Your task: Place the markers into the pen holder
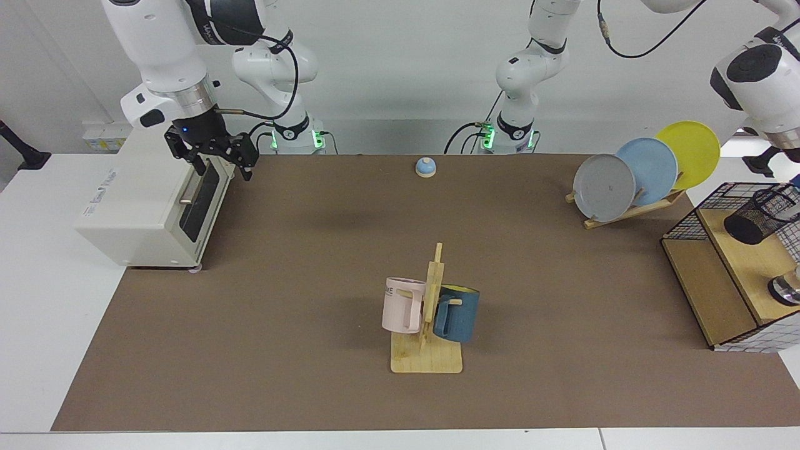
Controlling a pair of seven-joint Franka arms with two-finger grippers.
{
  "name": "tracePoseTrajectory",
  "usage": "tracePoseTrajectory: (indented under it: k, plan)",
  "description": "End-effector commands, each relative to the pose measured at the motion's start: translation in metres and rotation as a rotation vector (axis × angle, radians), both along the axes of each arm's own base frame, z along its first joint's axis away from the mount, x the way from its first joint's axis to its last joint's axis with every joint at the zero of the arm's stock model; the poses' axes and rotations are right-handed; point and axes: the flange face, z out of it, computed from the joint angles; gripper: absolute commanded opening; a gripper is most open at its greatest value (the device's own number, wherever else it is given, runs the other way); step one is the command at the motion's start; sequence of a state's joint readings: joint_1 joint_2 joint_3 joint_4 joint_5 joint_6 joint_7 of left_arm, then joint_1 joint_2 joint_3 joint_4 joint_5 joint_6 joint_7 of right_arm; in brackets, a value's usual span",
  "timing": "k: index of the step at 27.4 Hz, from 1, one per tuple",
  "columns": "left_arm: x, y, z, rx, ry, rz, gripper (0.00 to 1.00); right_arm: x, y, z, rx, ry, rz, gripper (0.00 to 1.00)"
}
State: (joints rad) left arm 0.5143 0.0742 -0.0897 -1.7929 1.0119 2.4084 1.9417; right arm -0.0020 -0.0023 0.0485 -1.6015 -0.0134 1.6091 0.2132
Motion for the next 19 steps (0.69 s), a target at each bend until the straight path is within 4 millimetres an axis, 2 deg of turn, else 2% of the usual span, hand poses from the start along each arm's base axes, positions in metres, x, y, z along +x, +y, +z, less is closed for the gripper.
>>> tracePoseTrajectory:
  k: [1, 5, 10, 14, 19]
  plan:
    - [-0.005, 0.001, 0.014, -0.006, -0.026, 0.004, 1.00, 0.002, -0.001, 0.002, 0.019, -0.002, -0.022, 1.00]
    - [-0.005, 0.001, 0.024, 0.003, -0.035, 0.016, 1.00, 0.002, -0.001, 0.002, 0.019, -0.002, -0.022, 1.00]
    - [0.001, -0.011, 0.044, -0.044, -0.064, 0.072, 1.00, 0.002, -0.001, 0.003, 0.019, -0.003, -0.022, 1.00]
    - [0.009, -0.036, 0.055, -0.167, -0.138, 0.155, 1.00, 0.002, -0.001, 0.002, 0.019, -0.003, -0.022, 1.00]
    - [0.015, -0.068, 0.049, -0.275, -0.229, 0.310, 1.00, 0.002, -0.001, 0.002, 0.019, -0.002, -0.022, 1.00]
